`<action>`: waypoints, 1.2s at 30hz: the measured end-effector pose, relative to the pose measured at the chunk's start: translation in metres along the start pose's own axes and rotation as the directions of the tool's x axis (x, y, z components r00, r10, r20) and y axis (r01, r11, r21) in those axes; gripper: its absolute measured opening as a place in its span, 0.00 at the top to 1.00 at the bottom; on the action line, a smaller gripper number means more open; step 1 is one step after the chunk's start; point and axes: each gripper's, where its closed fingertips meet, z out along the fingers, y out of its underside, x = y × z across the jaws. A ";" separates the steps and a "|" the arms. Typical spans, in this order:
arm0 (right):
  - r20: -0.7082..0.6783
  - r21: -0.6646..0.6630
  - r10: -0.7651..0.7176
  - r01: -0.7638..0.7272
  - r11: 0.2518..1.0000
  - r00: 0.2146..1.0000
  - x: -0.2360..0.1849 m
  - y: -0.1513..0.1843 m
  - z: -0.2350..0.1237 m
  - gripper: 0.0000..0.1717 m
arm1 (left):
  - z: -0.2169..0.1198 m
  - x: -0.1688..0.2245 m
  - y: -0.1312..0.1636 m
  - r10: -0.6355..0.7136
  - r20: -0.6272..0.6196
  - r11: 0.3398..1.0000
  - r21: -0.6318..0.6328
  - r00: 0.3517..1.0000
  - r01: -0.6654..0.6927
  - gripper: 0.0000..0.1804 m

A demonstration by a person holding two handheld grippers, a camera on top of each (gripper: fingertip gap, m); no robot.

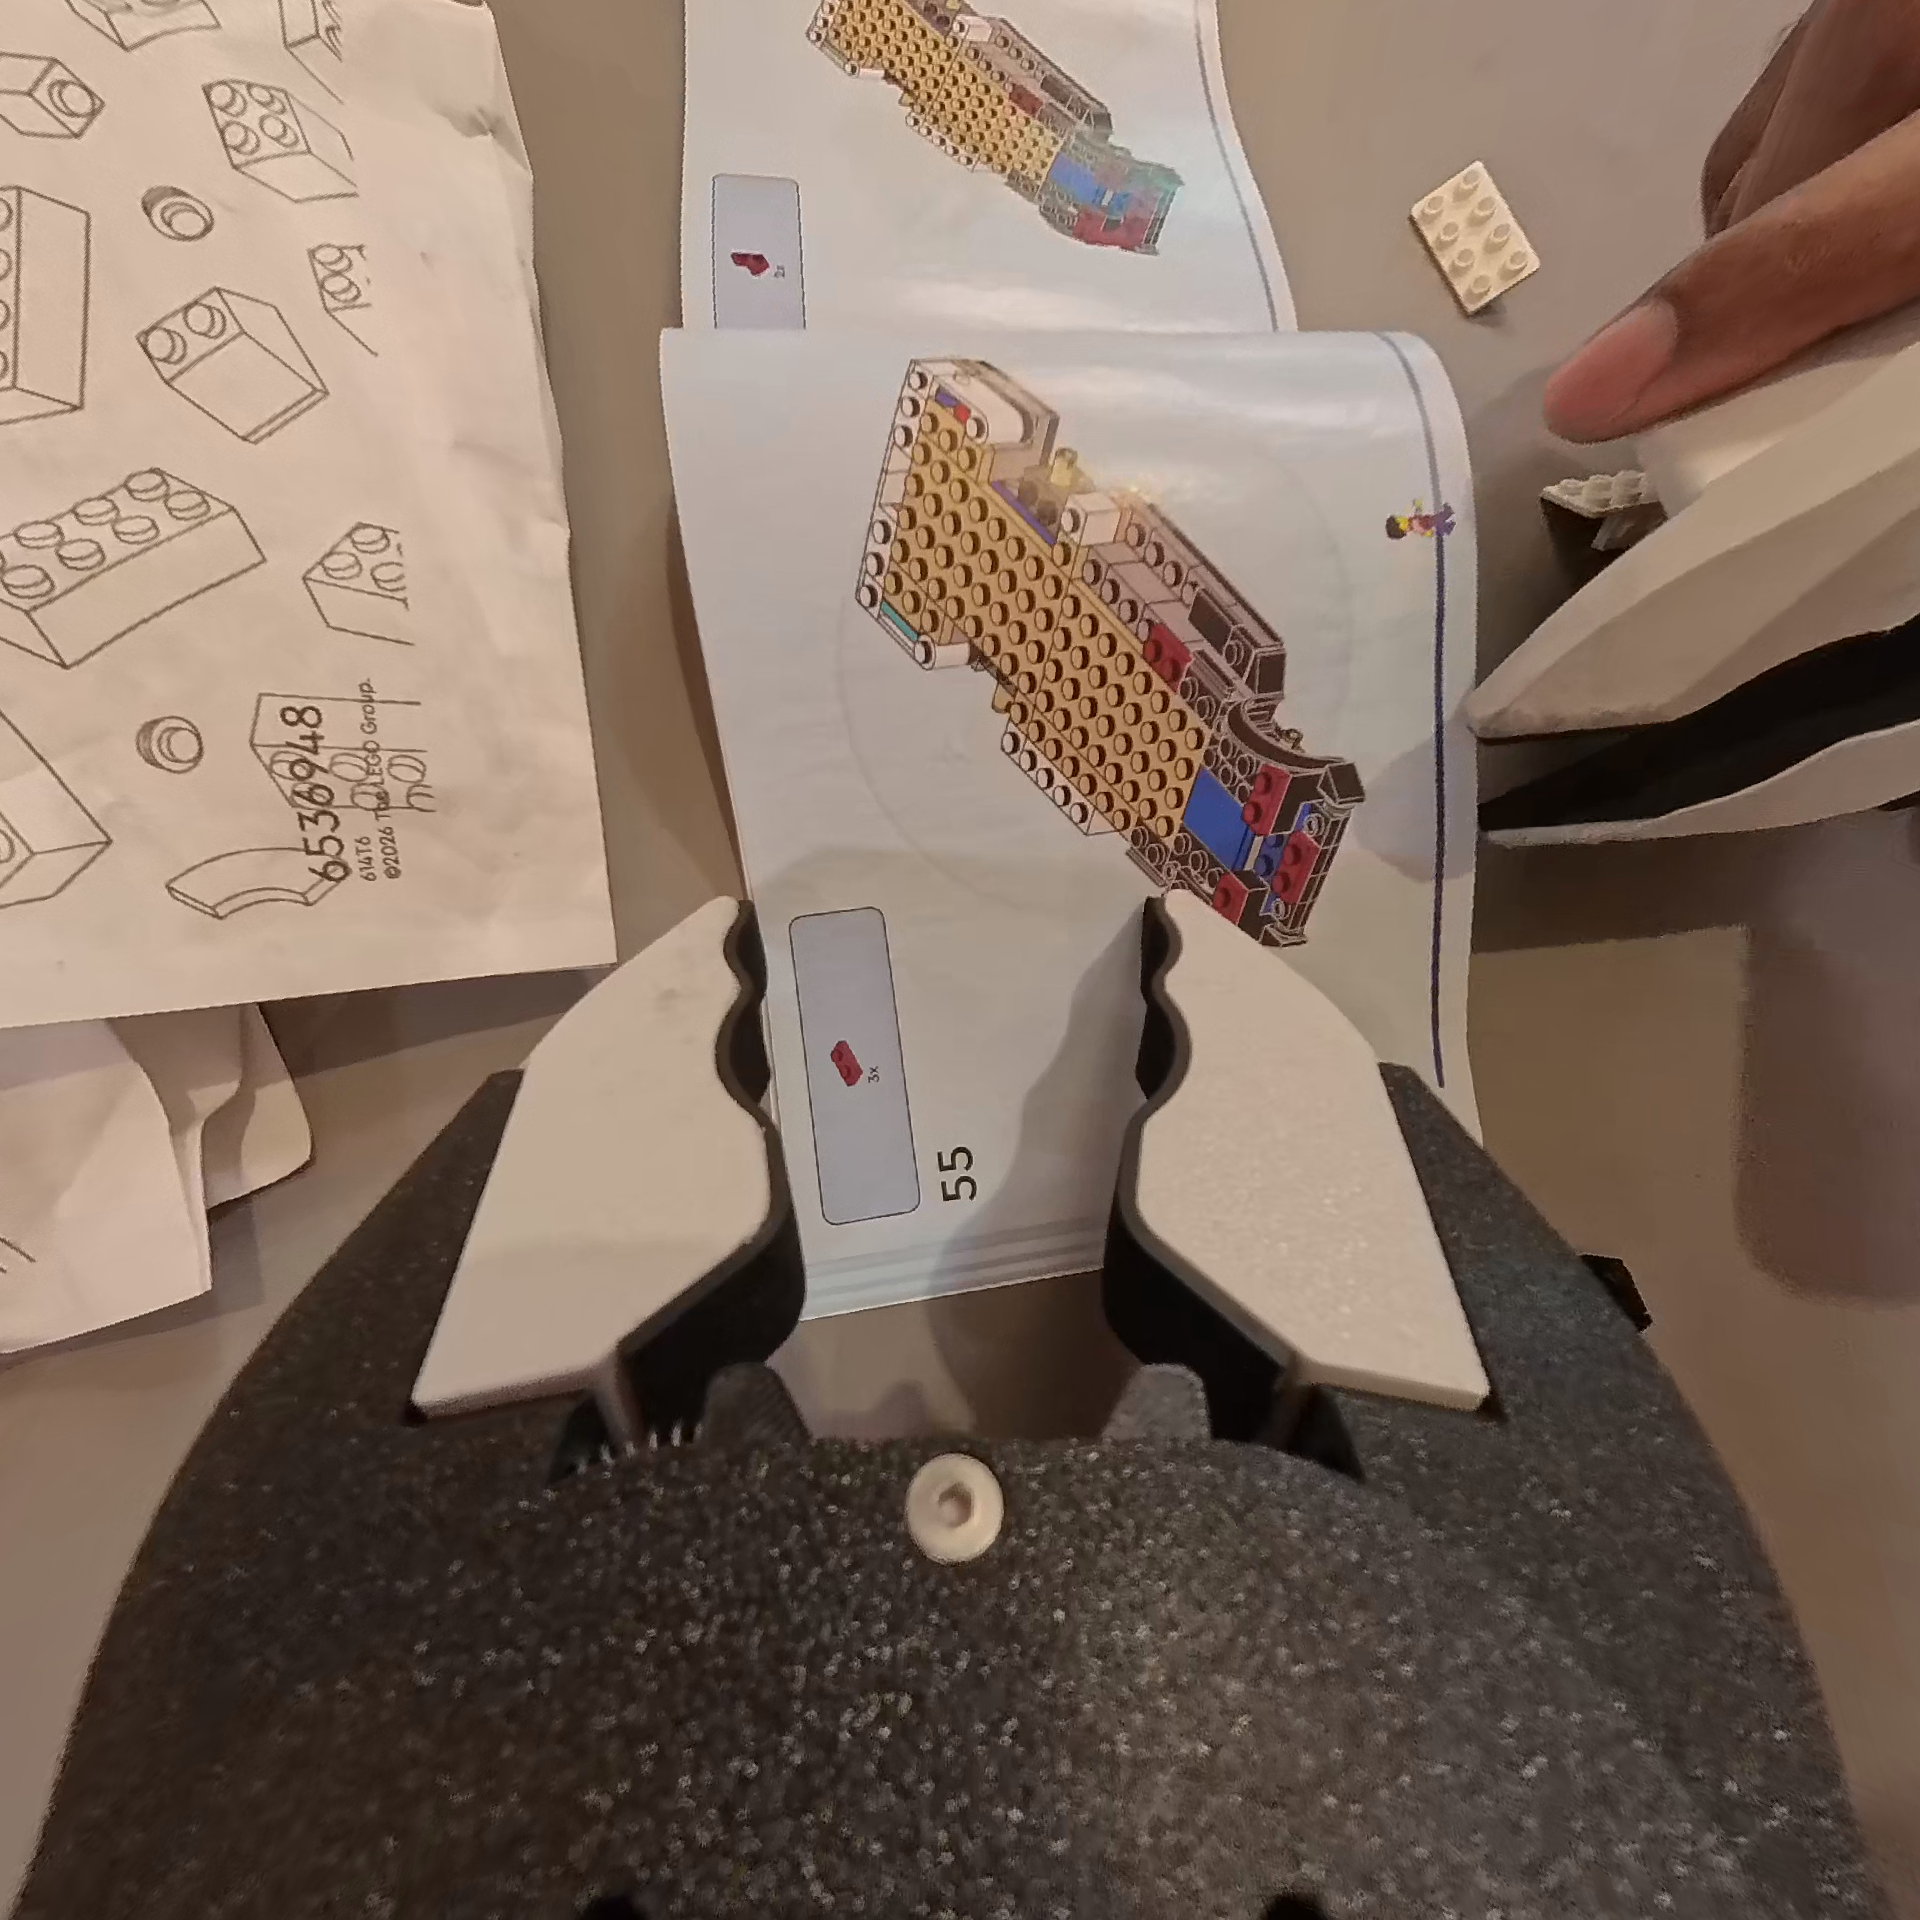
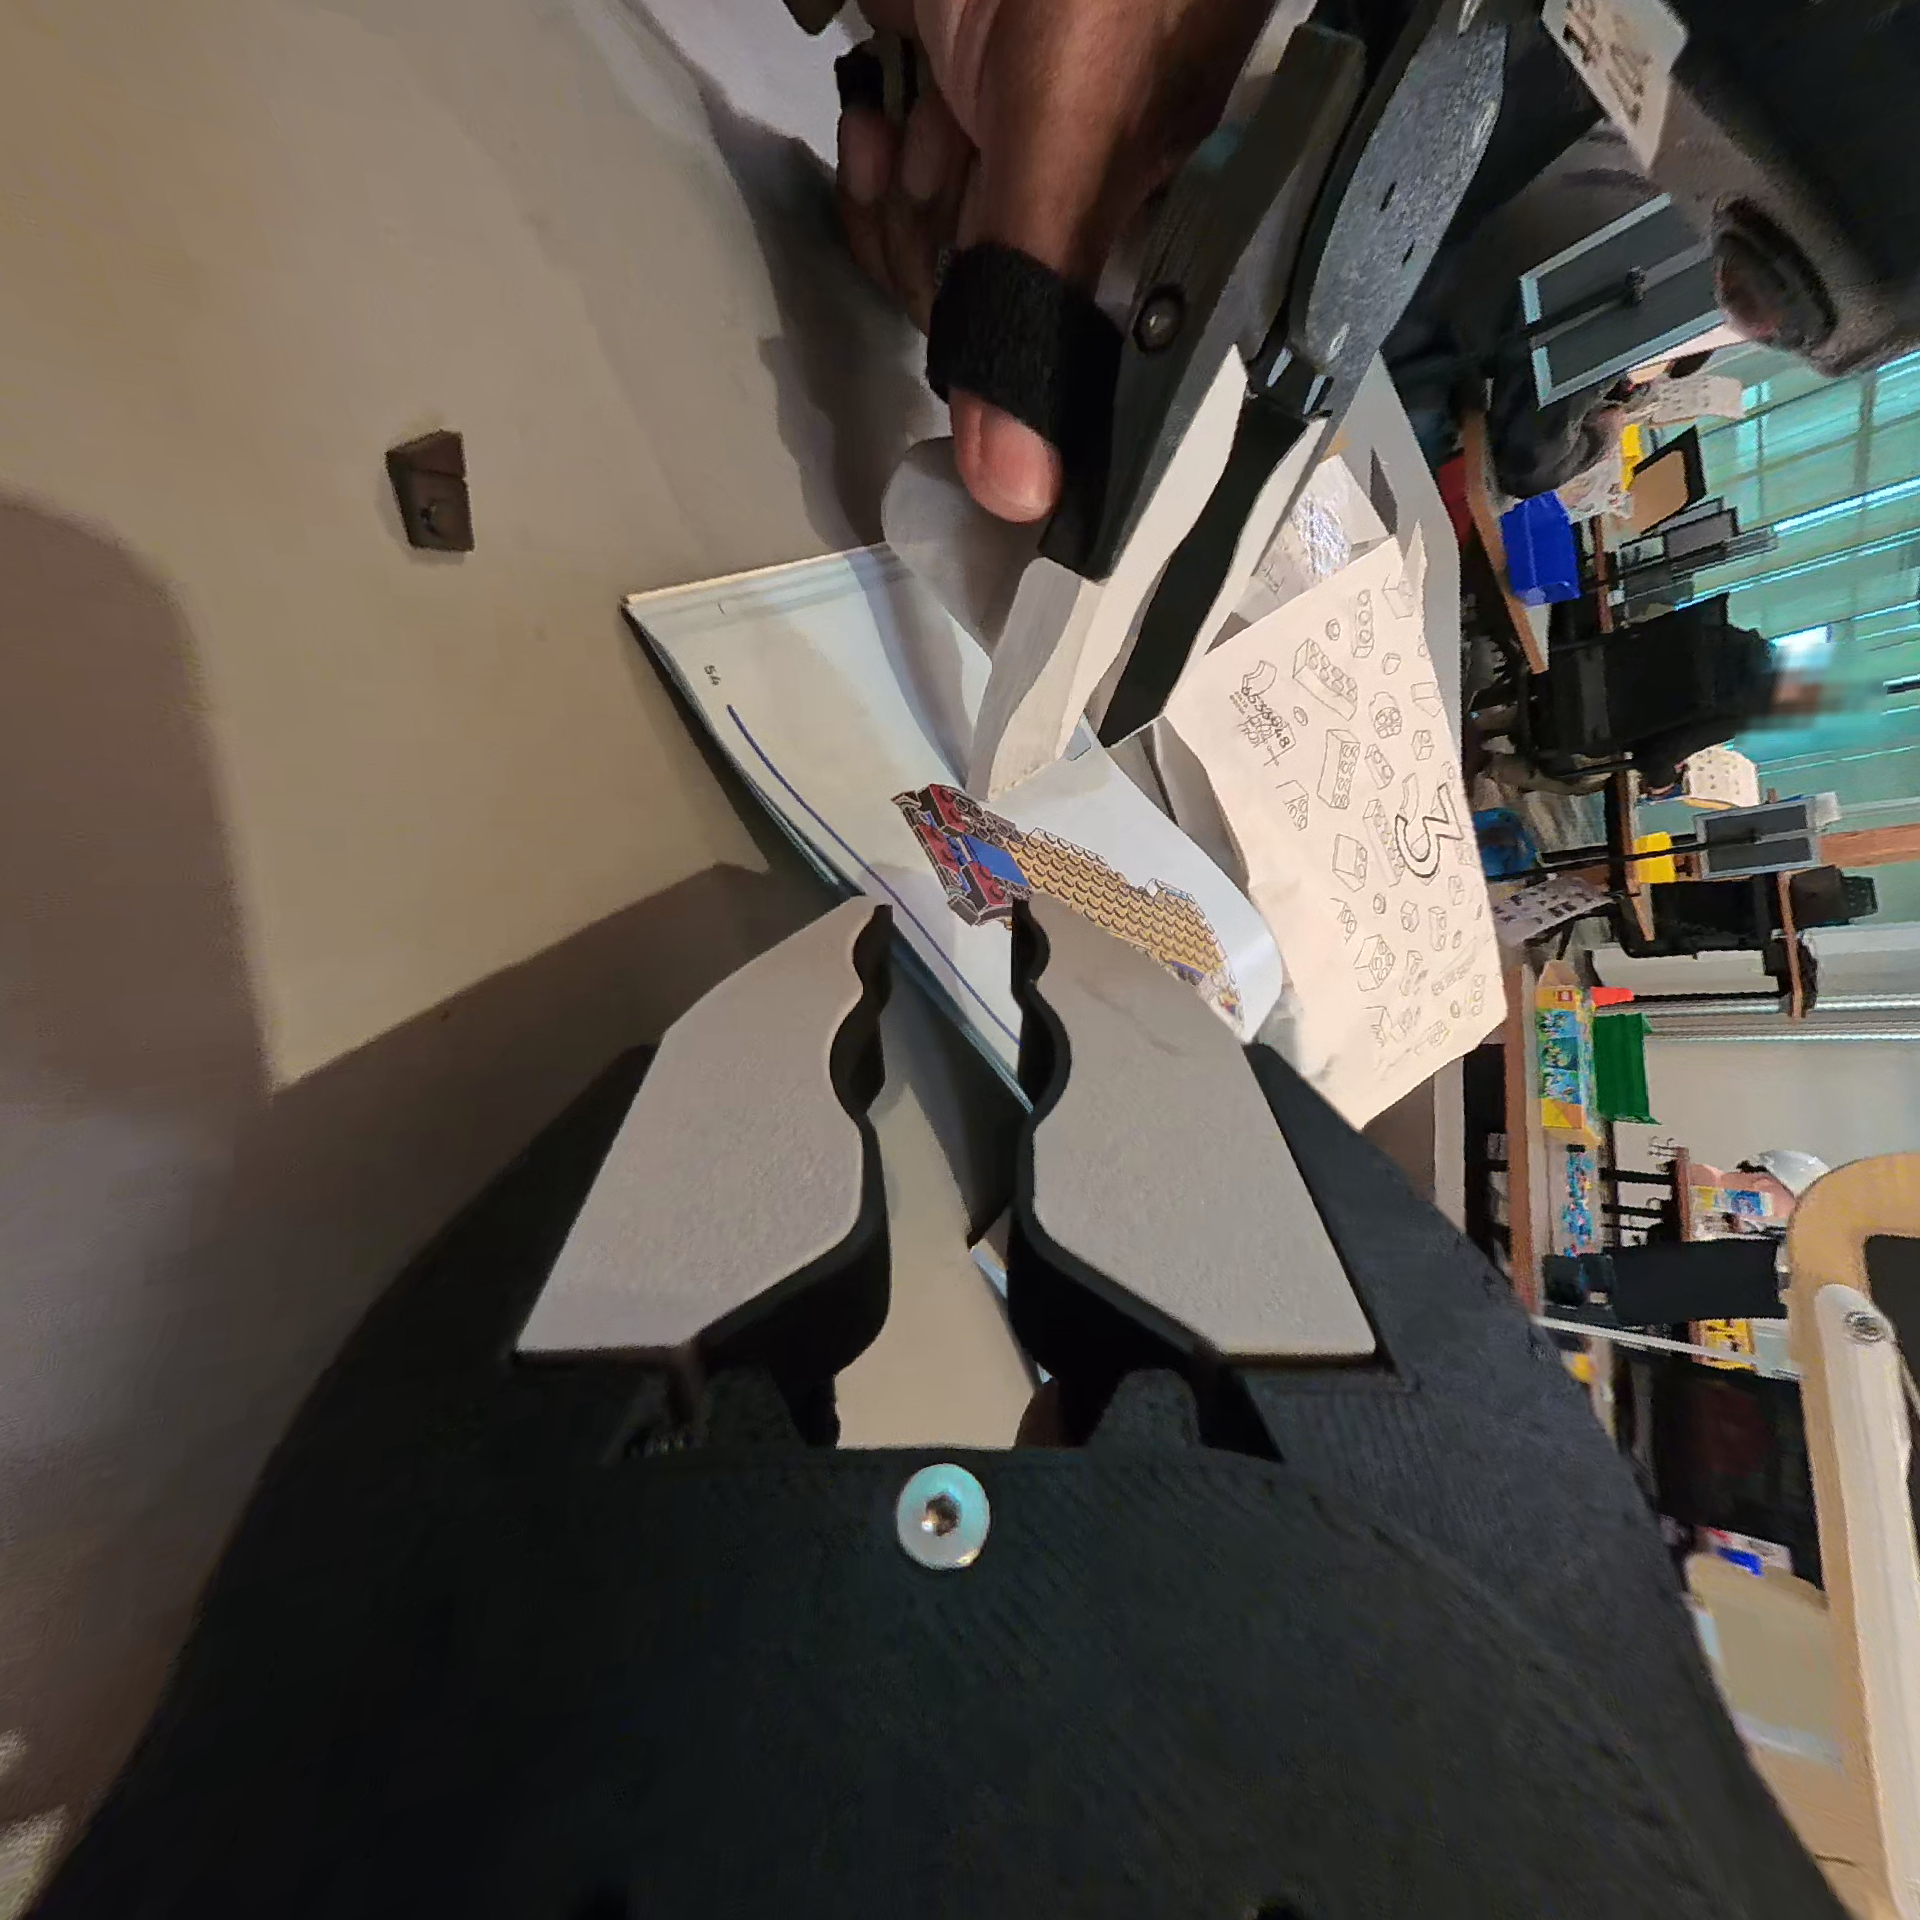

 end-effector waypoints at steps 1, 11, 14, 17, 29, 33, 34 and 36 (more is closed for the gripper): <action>0.005 -0.001 0.016 -0.016 1.000 1.000 0.001 0.000 0.000 0.88 | 0.000 0.000 0.000 0.000 0.000 1.000 -0.002 1.000 0.000 0.61; 0.029 -0.007 0.061 -0.061 0.998 0.998 0.000 0.004 0.002 0.89 | 0.000 0.000 0.001 0.001 0.003 1.000 -0.007 1.000 -0.001 0.61; 0.025 -0.006 0.057 -0.057 0.998 0.998 0.000 0.005 0.003 0.88 | 0.000 0.000 0.001 0.002 0.005 1.000 -0.008 1.000 -0.002 0.61; 0.039 -0.006 0.046 -0.045 0.999 0.998 -0.003 0.005 0.003 0.87 | 0.000 0.000 0.001 0.002 0.004 1.000 -0.008 1.000 -0.002 0.61; 0.055 -0.023 0.024 -0.023 0.999 0.998 -0.007 0.007 0.003 0.86 | 0.000 0.000 0.001 0.001 0.003 1.000 -0.010 1.000 -0.001 0.61; 0.047 -0.027 0.027 -0.026 0.999 0.999 -0.005 0.008 0.004 0.86 | 0.000 0.000 0.001 0.000 0.003 1.000 -0.010 1.000 0.000 0.61; 0.046 -0.026 0.029 -0.028 0.999 0.999 -0.005 0.007 0.004 0.86 | 0.000 0.000 0.001 0.001 0.004 1.000 -0.010 1.000 -0.001 0.61; 0.044 -0.025 0.035 -0.034 0.999 0.998 -0.004 0.007 0.004 0.86 | 0.000 0.000 0.001 0.001 0.004 1.000 -0.010 1.000 -0.001 0.61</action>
